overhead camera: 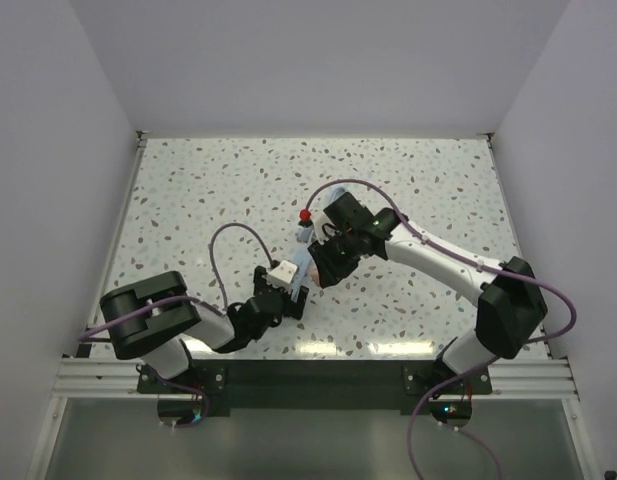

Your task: Insert the plug

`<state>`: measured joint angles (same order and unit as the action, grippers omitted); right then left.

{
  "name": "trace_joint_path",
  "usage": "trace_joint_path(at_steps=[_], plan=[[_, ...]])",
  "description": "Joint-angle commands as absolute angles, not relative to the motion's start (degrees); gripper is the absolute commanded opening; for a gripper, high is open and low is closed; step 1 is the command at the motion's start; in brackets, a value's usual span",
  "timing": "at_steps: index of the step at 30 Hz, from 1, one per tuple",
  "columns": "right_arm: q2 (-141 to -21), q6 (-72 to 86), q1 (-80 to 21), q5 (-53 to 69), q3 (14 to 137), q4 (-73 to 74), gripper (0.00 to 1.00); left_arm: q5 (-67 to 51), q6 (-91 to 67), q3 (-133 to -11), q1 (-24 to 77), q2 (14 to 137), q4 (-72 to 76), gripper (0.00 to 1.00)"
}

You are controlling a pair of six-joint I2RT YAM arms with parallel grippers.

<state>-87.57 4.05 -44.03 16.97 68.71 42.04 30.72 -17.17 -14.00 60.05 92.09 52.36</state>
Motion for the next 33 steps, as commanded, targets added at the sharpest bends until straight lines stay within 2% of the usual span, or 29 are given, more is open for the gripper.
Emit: trace_joint_path(at_steps=[1, 7, 12, 17, 20, 33], plan=[[-90.8, 1.7, -45.3, 16.5, 74.2, 44.6, 0.00, 31.6, -24.3, -12.1, 61.3, 90.4, 40.3, 1.00], [-98.6, -2.6, -45.8, 16.1, 82.5, 49.4, 0.00, 31.9, -27.6, -6.6, 61.3, 82.1, 40.9, 1.00], [-104.8, -5.6, -46.0, 18.2, 91.0, 53.5, 0.00, 32.7, -32.8, -0.8, 61.4, 67.1, 39.2, 1.00], [-109.8, -8.6, -46.0, 17.8, 95.7, 57.9, 0.00, 35.1, -39.2, 3.1, 61.4, 48.9, 28.5, 1.00], [-110.9, -9.6, -46.4, 17.8, 96.4, 59.0, 0.00, 36.6, -43.9, 2.6, 61.3, 43.6, 21.7, 1.00], [-112.2, -14.7, -50.2, 17.4, 97.2, 61.0, 0.00, 44.1, -54.5, -2.2, 61.4, 41.8, 6.6, 1.00]])
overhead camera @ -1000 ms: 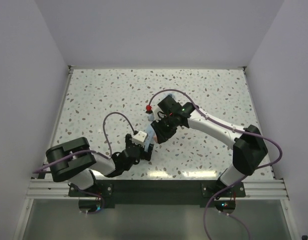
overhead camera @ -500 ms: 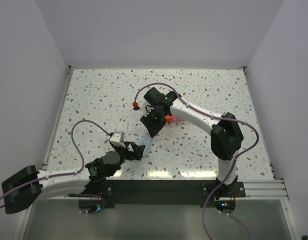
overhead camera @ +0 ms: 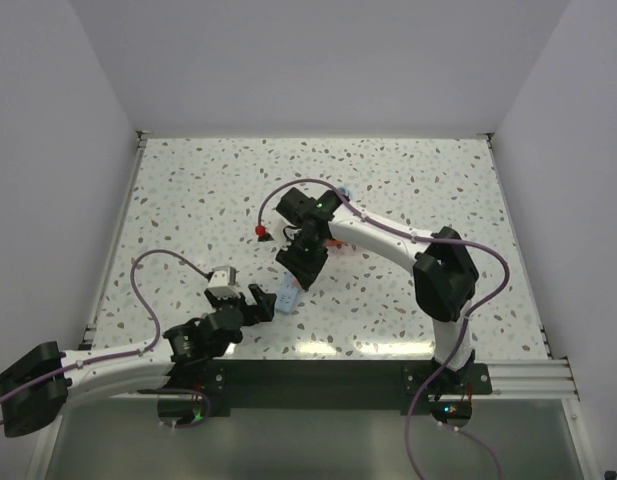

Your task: Insert the plug

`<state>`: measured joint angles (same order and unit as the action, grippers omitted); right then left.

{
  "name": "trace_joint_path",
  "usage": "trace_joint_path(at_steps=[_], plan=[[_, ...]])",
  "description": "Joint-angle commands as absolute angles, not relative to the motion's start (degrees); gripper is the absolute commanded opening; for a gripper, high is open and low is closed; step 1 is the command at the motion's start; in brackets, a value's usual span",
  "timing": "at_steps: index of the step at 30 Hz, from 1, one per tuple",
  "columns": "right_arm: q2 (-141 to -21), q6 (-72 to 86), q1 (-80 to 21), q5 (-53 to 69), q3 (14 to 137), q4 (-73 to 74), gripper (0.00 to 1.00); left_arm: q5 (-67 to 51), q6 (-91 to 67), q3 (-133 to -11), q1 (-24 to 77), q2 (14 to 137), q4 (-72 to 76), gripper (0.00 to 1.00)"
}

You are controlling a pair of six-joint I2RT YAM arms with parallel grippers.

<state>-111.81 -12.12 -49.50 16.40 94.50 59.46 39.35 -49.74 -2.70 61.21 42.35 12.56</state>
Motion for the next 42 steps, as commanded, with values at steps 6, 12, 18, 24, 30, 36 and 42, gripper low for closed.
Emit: trace_joint_path(at_steps=[6, 12, 18, 24, 30, 36, 42], plan=[[-115.8, -15.6, -51.1, 16.0, 99.8, 62.0, 0.00, 46.8, -60.1, -3.1, 61.4, 39.0, 0.1, 1.00], [-118.4, -16.1, -51.2, 14.3, 102.3, 63.6, 0.00, 46.9, -60.3, -3.3, 61.3, 38.8, -1.7, 1.00], [-119.9, -16.6, -51.3, 13.4, 103.0, 64.7, 0.00, 46.5, -59.8, -3.6, 61.4, 39.9, -1.4, 1.00], [-120.2, -17.1, -51.6, 13.7, 103.5, 65.8, 0.00, 46.5, -59.6, -3.6, 61.3, 39.5, -1.4, 1.00], [-120.6, -17.4, -51.9, 14.1, 104.3, 66.2, 0.00, 46.3, -59.3, -3.5, 61.4, 39.4, -1.2, 1.00], [-121.0, -17.6, -52.4, 14.2, 105.8, 67.1, 0.00, 46.1, -59.1, -3.4, 61.4, 39.3, -1.1, 1.00], [-121.2, -17.7, -52.8, 14.2, 105.9, 67.6, 0.00, 45.9, -58.9, -3.3, 61.4, 39.0, -1.1, 1.00]])
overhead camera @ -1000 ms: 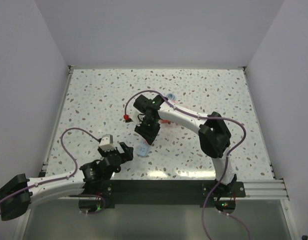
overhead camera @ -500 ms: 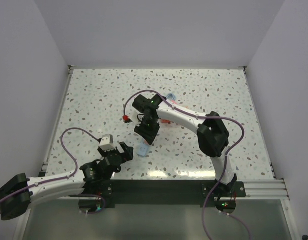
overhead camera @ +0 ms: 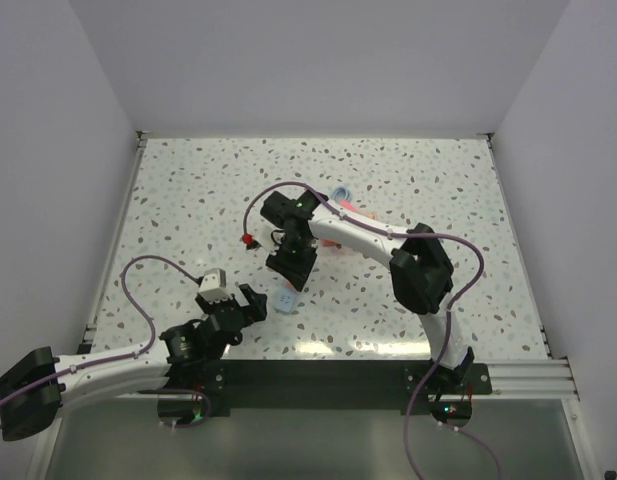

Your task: Insert the plug

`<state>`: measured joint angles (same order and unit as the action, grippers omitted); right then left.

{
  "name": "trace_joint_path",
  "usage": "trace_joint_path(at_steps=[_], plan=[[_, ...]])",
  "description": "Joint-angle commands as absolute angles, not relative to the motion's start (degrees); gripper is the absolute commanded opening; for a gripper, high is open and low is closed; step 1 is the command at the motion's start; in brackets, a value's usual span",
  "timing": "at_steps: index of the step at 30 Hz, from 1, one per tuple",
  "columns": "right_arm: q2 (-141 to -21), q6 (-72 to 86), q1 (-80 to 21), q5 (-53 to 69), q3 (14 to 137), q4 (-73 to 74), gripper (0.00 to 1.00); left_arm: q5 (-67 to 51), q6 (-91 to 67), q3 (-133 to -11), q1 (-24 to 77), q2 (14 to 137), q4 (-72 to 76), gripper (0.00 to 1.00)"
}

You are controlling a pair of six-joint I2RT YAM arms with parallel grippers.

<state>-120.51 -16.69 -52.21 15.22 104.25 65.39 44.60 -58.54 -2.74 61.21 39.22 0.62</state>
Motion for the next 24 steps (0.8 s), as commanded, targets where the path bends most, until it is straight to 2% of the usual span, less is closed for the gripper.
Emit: trace_joint_path(at_steps=[1, 24], plan=[[-121.3, -17.7, -52.9, 14.2, 105.9, 67.5, 0.00, 45.9, -58.9, -3.3, 61.3, 38.9, -1.1, 1.00], [-126.7, -18.1, -53.6, 12.3, 113.2, 71.6, 0.00, 44.6, -57.4, -2.6, 61.3, 37.4, -0.9, 1.00]])
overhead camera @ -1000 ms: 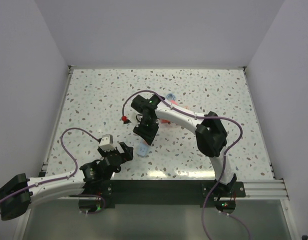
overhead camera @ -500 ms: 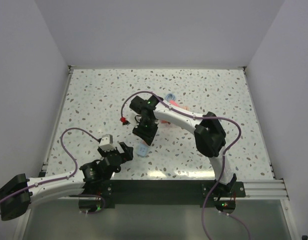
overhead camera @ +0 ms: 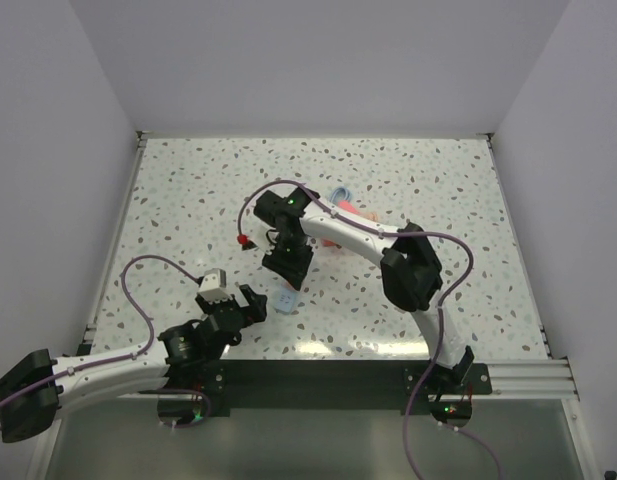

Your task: Insert the plug

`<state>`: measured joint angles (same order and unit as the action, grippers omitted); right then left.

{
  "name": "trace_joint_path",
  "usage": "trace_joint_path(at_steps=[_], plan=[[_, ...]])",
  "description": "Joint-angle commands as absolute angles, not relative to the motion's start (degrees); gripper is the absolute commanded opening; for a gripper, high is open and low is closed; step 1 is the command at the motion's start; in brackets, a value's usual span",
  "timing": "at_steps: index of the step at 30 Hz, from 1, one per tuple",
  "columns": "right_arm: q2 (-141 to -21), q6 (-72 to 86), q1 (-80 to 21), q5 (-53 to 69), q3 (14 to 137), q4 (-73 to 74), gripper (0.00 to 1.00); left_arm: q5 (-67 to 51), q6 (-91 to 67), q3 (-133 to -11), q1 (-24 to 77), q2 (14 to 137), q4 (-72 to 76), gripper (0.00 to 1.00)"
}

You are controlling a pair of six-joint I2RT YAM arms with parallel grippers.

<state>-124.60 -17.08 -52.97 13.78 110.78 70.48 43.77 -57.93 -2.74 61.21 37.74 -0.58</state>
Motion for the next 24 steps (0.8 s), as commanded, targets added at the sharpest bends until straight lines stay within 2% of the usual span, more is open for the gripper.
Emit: trace_joint_path(at_steps=[1, 24], plan=[[-127.3, -18.3, -53.8, 12.4, 113.6, 71.8, 0.00, 44.6, -57.3, -2.5, 61.3, 37.4, -0.9, 1.00], [-132.4, -17.0, -55.1, 9.8, 117.8, 68.7, 0.00, 43.8, -55.8, -2.5, 61.4, 37.3, 2.1, 1.00]])
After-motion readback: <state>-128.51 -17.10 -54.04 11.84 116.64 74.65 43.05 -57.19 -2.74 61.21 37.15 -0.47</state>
